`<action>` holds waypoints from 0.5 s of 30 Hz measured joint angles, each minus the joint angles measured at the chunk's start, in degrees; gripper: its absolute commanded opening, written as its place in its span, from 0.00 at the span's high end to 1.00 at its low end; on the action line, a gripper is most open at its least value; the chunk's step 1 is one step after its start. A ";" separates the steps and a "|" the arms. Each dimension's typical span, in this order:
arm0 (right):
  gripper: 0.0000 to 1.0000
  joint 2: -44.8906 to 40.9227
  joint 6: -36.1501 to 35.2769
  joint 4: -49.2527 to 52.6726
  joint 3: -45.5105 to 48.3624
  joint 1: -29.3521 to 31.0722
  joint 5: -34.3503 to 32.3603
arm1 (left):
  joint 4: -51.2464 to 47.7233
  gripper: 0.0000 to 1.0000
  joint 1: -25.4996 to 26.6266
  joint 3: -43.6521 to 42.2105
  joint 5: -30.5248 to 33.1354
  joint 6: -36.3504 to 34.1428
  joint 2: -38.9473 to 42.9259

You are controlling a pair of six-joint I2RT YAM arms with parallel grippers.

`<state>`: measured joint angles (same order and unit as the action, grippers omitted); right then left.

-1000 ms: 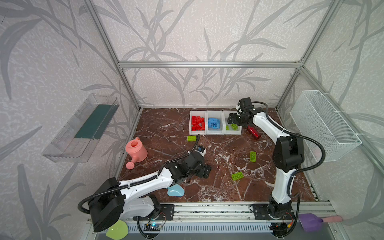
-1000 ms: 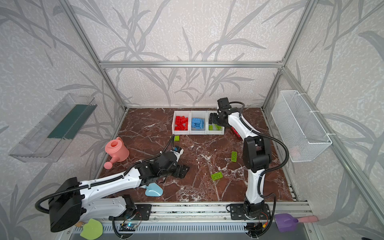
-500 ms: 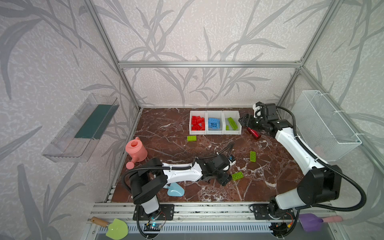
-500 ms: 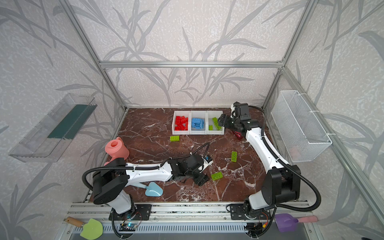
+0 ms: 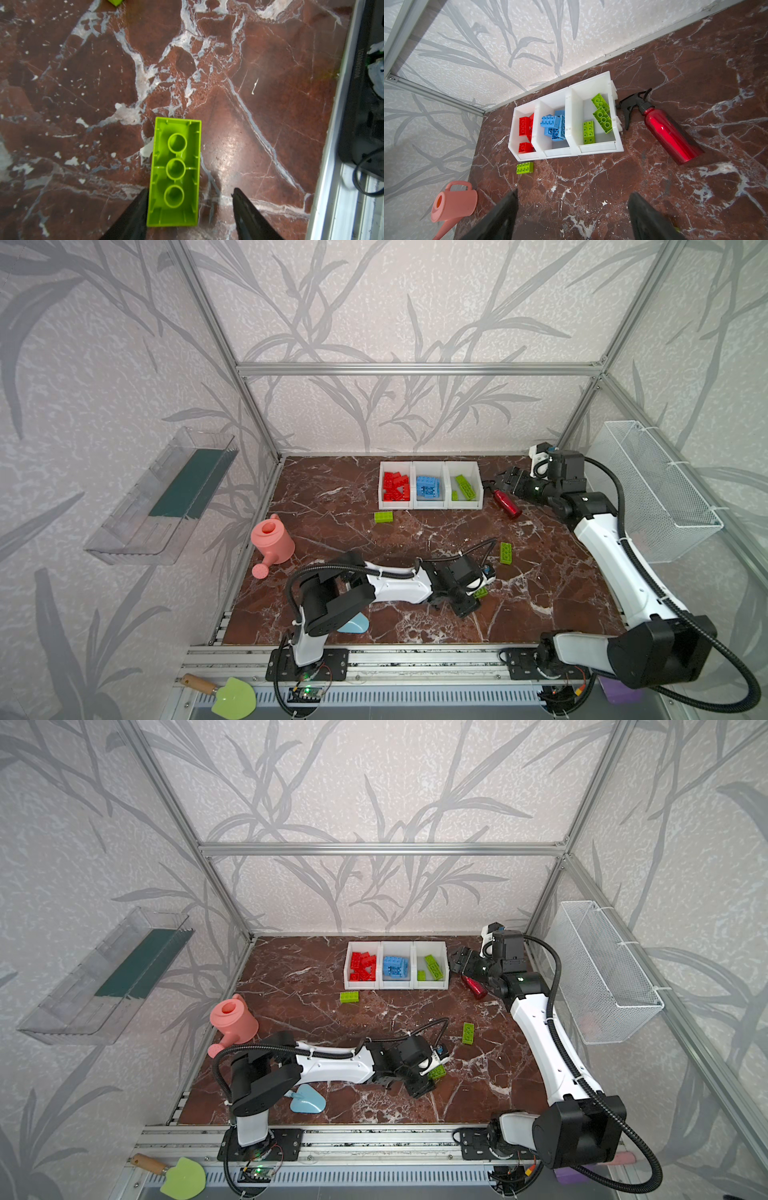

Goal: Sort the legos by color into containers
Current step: 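Grasp a green brick with the left gripper while the right gripper withdraws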

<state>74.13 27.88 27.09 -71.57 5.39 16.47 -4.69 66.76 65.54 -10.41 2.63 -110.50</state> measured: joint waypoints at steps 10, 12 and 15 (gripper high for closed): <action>0.16 -3.89 -0.02 0.33 1.07 0.02 0.15 | -1.31 0.72 0.17 1.09 0.37 -1.84 -1.25; 0.16 -4.48 -0.04 0.46 1.27 0.02 0.17 | -1.33 0.74 0.22 1.11 0.68 -2.08 -1.25; 0.16 -5.68 -0.09 1.07 1.81 0.00 0.22 | -1.36 0.76 0.22 1.11 1.42 -2.23 -1.22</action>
<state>68.45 27.79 28.16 -69.76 5.39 16.69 -6.04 66.98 66.65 -8.99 0.40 -111.72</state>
